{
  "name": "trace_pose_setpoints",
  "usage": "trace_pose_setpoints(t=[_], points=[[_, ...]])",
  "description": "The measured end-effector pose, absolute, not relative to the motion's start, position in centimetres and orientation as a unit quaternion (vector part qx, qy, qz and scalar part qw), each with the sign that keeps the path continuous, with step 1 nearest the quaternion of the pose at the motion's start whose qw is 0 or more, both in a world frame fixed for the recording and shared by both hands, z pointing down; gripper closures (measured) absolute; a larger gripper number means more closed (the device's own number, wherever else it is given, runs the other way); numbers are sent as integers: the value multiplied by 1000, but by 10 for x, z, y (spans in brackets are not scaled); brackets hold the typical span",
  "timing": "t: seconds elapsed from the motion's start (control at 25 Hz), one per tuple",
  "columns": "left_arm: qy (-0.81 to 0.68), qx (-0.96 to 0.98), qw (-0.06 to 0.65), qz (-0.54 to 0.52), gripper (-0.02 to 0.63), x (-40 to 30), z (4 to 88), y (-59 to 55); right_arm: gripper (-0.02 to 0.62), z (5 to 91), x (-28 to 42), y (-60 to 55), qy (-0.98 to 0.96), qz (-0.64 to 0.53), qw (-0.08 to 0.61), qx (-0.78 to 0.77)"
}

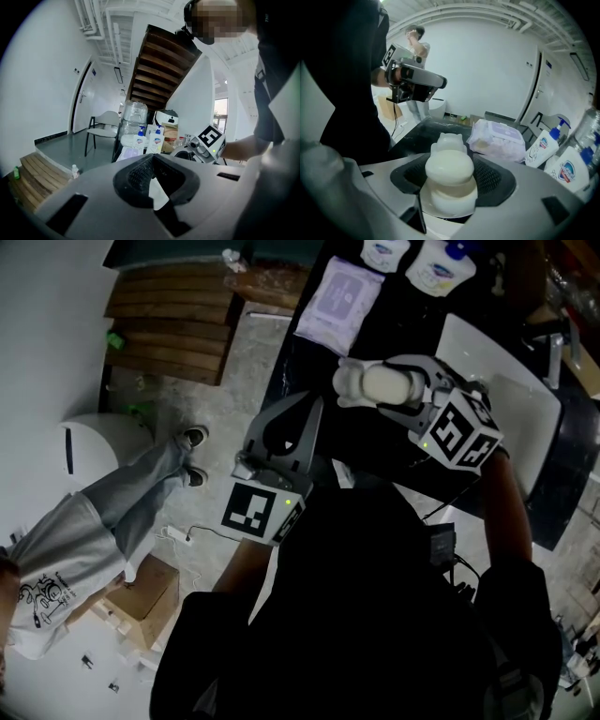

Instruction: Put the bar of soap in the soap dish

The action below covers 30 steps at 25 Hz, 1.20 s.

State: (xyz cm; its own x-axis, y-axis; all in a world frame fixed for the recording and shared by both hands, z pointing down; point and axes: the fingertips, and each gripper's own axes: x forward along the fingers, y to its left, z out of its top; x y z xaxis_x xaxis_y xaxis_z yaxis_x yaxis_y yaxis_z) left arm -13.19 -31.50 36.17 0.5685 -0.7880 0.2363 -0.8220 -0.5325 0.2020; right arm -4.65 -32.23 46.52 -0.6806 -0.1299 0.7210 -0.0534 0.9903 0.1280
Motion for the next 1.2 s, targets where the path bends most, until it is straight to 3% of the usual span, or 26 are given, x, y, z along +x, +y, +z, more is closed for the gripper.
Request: trace_pose_setpoints(t=[0.68,1.2], points=[[-467,871,140,58,603,-138,359,-311,313,460,-50,-313,-910,-62,409,1],[-465,872,142,58,603,-136,358,-306,319,422,-47,-318,-938,-55,334,71]])
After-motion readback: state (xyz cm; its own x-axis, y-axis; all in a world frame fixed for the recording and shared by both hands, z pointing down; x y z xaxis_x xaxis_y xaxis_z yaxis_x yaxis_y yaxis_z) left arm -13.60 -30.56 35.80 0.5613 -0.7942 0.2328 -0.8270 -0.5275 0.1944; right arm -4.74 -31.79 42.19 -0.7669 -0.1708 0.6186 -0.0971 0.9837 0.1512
